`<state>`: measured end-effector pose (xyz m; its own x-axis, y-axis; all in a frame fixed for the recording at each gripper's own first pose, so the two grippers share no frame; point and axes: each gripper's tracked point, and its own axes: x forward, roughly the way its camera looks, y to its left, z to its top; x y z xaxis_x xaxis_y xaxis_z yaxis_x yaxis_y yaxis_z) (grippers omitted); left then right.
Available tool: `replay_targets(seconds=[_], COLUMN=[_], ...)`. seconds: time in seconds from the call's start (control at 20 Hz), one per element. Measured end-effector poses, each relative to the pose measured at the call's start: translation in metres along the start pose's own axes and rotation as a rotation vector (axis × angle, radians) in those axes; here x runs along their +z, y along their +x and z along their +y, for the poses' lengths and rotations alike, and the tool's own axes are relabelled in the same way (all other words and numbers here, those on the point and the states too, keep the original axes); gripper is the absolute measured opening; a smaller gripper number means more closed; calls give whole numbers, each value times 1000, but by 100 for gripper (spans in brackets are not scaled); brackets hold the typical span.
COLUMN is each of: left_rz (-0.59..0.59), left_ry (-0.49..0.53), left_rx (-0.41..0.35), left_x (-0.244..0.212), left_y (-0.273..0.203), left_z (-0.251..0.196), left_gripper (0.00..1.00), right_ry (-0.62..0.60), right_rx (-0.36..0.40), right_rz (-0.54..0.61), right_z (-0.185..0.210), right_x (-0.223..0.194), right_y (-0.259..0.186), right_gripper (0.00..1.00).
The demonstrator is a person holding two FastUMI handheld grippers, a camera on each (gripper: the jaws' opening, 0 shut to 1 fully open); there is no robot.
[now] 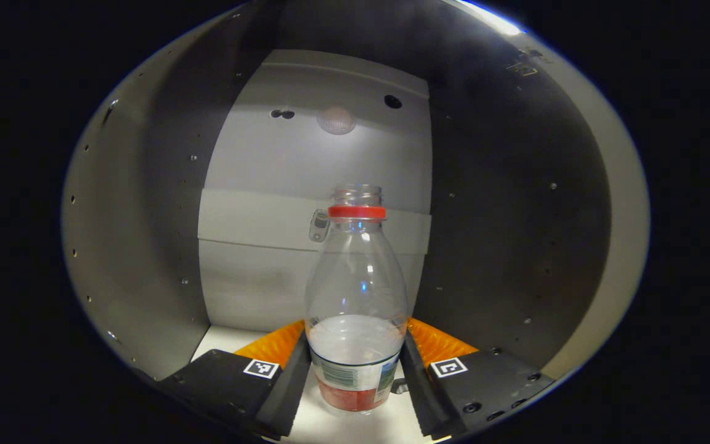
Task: Open the cabinet door with the right hand, grasp the bottle in the cabinet with the left hand and place it on the coaster, then close the cabinet door with the right hand.
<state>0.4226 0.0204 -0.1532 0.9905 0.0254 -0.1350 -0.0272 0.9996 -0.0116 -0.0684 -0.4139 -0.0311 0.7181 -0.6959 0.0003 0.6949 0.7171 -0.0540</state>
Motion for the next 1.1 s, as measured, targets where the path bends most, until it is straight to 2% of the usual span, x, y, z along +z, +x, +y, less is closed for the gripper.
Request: replay_targets(seconds=[0.3,0.65,0.7,0.85,1.05,1.1], left_rz=[-51,-77,-71,-37,-27,-25], left_ry=[2,-23,-29,-24,-14,-18], left_rx=[-121,-207,-217,-235,-214,-207], left_x=[30,42,40,30,20,17], left_y=[-72,-164,-177,-213,-251,-261], left_z=[-25,-16,-11,7,43,51], left_gripper=[74,74,74,74,75,74], right_ry=[9,-17,-18,-25,-35,-35], right_rx=[16,60,75,142,276,317], right_rz=[-49,-99,-113,-152,-181,-169], right_z=[15,54,63,100,165,184], right_x=[19,47,53,67,75,73], right_y=[-30,-104,-116,-149,-169,-168], right_gripper=[97,100,97,97,97,94])
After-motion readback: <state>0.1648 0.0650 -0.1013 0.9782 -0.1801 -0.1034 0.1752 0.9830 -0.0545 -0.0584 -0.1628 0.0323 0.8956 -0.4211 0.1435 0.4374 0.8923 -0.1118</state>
